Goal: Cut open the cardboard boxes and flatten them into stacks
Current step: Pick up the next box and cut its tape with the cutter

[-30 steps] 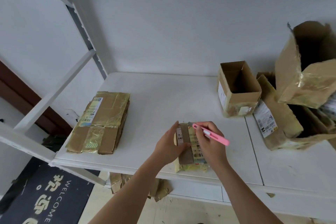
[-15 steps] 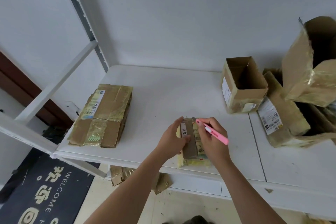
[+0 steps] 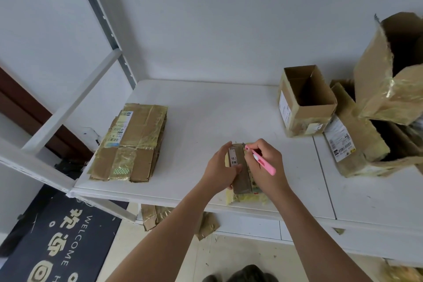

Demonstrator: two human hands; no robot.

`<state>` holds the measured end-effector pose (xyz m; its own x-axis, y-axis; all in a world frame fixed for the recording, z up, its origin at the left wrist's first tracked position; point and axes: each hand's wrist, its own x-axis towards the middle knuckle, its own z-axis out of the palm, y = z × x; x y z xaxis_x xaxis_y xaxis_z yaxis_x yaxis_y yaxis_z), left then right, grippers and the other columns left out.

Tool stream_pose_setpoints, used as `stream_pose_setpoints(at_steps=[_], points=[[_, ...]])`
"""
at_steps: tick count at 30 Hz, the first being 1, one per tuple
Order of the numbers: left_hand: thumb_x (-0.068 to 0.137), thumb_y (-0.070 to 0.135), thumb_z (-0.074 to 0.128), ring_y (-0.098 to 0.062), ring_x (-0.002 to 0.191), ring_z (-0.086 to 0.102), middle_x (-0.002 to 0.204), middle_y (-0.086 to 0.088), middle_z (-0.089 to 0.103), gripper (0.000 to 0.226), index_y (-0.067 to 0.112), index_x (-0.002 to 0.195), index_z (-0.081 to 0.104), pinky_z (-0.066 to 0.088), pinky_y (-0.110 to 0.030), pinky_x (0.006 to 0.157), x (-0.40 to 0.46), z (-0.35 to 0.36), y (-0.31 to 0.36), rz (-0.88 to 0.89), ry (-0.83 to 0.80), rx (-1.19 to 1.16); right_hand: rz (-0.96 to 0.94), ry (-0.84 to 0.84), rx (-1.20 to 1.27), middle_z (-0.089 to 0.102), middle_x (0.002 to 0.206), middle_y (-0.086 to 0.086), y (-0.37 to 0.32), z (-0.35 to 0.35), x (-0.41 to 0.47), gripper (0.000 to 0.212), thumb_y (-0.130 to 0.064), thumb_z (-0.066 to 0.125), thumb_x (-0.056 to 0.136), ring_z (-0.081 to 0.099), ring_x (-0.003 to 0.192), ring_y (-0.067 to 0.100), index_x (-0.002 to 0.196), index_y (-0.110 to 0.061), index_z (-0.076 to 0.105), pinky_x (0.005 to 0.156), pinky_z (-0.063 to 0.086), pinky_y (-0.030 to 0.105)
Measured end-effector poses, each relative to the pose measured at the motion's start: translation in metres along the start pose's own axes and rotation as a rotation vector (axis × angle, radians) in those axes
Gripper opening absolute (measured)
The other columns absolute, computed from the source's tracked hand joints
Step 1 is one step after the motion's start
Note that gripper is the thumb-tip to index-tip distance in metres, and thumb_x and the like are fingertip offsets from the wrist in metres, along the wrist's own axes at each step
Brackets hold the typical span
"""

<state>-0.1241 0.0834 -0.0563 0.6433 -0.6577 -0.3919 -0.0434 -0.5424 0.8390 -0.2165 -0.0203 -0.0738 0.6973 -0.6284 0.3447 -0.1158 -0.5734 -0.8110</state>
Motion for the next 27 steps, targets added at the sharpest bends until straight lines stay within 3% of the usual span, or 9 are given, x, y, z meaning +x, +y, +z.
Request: stream_pose_setpoints(at_steps=[10, 16, 19, 25, 27], points=[[0.092, 0.005, 0.061, -0.026, 0.094, 0.062, 0.139, 0.000, 0.047, 0.068, 0.032, 0.149, 0.034, 0.049, -0.023, 0.046, -0.001, 0.001, 0.001, -0.010, 0.009, -0.112, 0.034, -0.085, 0.025, 0.058, 0.072, 0.002, -0.008, -0.015, -0.026, 0.008, -0.010, 0.057, 0.093, 0.055, 0.064, 0.011, 0.086, -0.006, 0.058, 0.055, 0.039, 0.013], [0.091, 0.004, 0.060, -0.023, 0.091, 0.062, 0.125, 0.006, 0.049, 0.066, 0.030, 0.147, 0.036, 0.046, -0.020, 0.044, -0.003, 0.002, 0.002, -0.011, 0.023, -0.126, 0.015, -0.099, 0.077, 0.055, 0.068, 0.001, -0.013, -0.023, -0.059, 0.011, -0.010, 0.056, 0.094, 0.053, 0.059, 0.013, 0.083, -0.011, 0.055, 0.051, 0.043, 0.022], [0.092, 0.002, 0.059, -0.019, 0.091, 0.061, 0.118, 0.009, 0.047, 0.065, 0.029, 0.147, 0.036, 0.047, -0.020, 0.045, -0.005, 0.004, 0.004, -0.008, 0.035, -0.119, 0.034, -0.103, 0.077, 0.056, 0.070, -0.001, -0.014, -0.026, -0.075, 0.010, -0.010, 0.058, 0.095, 0.053, 0.060, 0.010, 0.085, -0.009, 0.056, 0.054, 0.041, 0.012], [0.092, 0.000, 0.056, -0.018, 0.092, 0.058, 0.116, 0.010, 0.045, 0.064, 0.028, 0.146, 0.037, 0.048, -0.022, 0.049, -0.007, 0.006, 0.008, -0.010, 0.038, -0.105, 0.011, -0.078, 0.127, 0.057, 0.073, 0.000, -0.019, -0.032, -0.098, 0.024, -0.030, 0.050, 0.095, 0.053, 0.060, 0.013, 0.088, -0.008, 0.058, 0.052, 0.044, 0.021], [0.092, 0.000, 0.056, -0.019, 0.095, 0.058, 0.114, 0.012, 0.045, 0.063, 0.028, 0.146, 0.037, 0.048, -0.022, 0.049, -0.006, 0.007, 0.008, -0.013, 0.042, -0.102, 0.028, -0.087, 0.151, 0.060, 0.073, 0.003, -0.021, -0.038, -0.098, 0.024, -0.032, 0.051, 0.093, 0.053, 0.057, 0.012, 0.086, -0.010, 0.058, 0.051, 0.042, 0.017]])
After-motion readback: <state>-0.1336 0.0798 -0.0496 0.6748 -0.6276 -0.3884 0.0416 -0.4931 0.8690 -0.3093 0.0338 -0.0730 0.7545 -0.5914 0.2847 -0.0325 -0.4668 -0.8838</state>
